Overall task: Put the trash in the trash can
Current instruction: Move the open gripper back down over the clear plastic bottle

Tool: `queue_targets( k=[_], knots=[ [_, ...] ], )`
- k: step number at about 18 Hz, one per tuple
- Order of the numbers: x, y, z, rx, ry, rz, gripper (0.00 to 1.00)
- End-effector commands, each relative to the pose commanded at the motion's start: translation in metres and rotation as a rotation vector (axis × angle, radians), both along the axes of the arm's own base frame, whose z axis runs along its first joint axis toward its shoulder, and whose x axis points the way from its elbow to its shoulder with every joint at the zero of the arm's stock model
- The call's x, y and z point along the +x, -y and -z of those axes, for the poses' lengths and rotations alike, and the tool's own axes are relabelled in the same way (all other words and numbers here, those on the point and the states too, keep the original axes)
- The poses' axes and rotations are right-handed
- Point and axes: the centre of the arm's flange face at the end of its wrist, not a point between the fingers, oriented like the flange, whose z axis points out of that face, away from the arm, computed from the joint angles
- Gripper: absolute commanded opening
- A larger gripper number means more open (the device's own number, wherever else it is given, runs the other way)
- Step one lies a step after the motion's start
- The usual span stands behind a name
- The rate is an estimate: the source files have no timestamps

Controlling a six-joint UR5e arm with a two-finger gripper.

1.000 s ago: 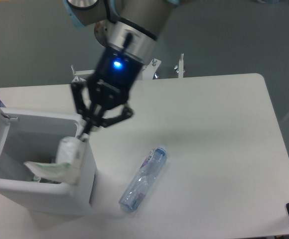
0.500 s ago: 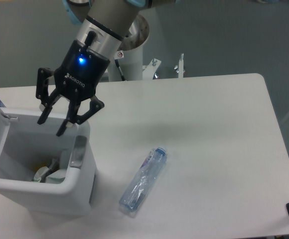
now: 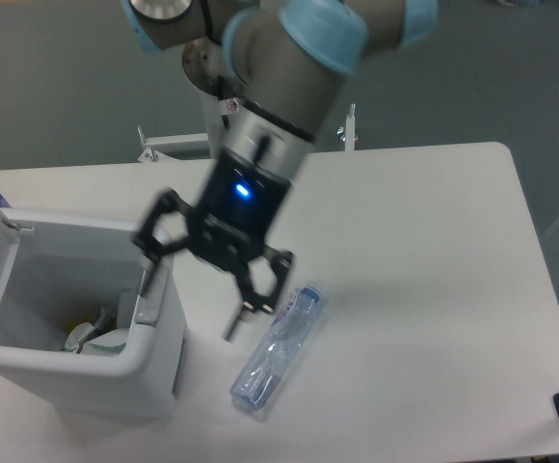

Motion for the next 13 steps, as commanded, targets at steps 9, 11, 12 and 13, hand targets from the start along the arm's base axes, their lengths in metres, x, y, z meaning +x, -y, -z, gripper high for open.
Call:
queue_targets(
  k=[9,11,12,13],
  knots=[
    [-0.048,0.004,0.127,-0.254,-0.036,-0.031,1.00],
    [-0.033,-0.012,0.148,-0.311,-0.059,-0.008,1.00],
    [-0.027,-0.016,0.155,-0.337,-0.071,-0.005,1.00],
    [-0.019,-0.022,0.161,-0.364,-0.086,-0.002,1.00]
  ],
)
